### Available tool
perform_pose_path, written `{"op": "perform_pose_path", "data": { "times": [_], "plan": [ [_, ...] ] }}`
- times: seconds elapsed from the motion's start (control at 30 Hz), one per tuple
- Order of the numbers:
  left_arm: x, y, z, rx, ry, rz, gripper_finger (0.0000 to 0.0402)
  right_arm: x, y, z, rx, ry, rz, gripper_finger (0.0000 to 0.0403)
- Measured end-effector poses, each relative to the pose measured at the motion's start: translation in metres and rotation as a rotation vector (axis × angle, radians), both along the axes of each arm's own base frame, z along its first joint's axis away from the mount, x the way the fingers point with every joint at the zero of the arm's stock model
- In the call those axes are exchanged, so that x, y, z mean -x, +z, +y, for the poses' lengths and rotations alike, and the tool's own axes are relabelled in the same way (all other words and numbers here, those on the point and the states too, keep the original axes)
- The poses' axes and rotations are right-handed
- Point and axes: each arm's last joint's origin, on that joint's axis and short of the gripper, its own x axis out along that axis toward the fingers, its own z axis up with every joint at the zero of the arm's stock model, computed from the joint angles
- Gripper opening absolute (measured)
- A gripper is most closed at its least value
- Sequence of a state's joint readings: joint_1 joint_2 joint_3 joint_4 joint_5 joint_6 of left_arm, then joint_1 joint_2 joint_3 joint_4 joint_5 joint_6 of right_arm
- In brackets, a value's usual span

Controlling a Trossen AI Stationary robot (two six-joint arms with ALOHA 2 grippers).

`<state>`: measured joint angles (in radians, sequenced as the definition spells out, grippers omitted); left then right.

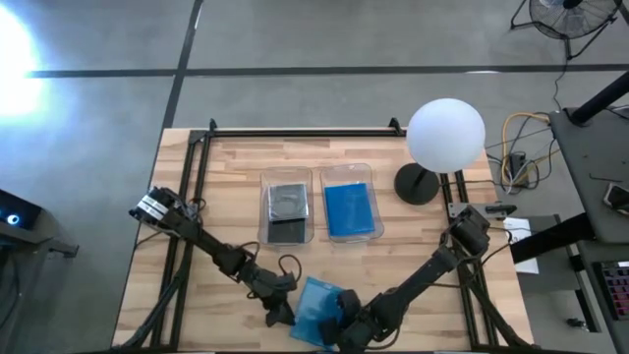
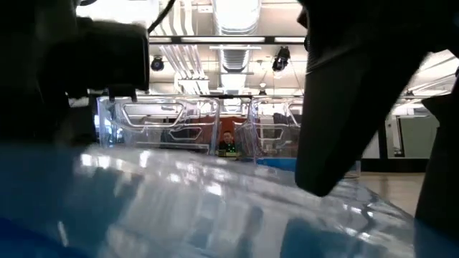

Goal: Pick & place jewel cases by type
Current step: Put the blue cd case into the right transparent bin

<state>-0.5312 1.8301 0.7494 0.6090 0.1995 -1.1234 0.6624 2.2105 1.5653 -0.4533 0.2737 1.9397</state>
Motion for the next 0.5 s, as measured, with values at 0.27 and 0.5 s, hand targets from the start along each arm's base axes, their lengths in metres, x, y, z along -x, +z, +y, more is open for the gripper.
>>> {"op": "perform_pose_path", "data": {
  "times": [0.27,0.5],
  "plan": [
    [0.008,-0.008,-0.003,-0.080,0.110,0.096,0.0133,-0.001,-0.002,-0.002,0.016,0.048,0.004,0.0224],
    [0.021,-0.014,-0.014,-0.136,0.320,0.161,0.0133,-0.002,-0.002,-0.003,0.009,0.048,-0.010,0.0224]
  ]
}}
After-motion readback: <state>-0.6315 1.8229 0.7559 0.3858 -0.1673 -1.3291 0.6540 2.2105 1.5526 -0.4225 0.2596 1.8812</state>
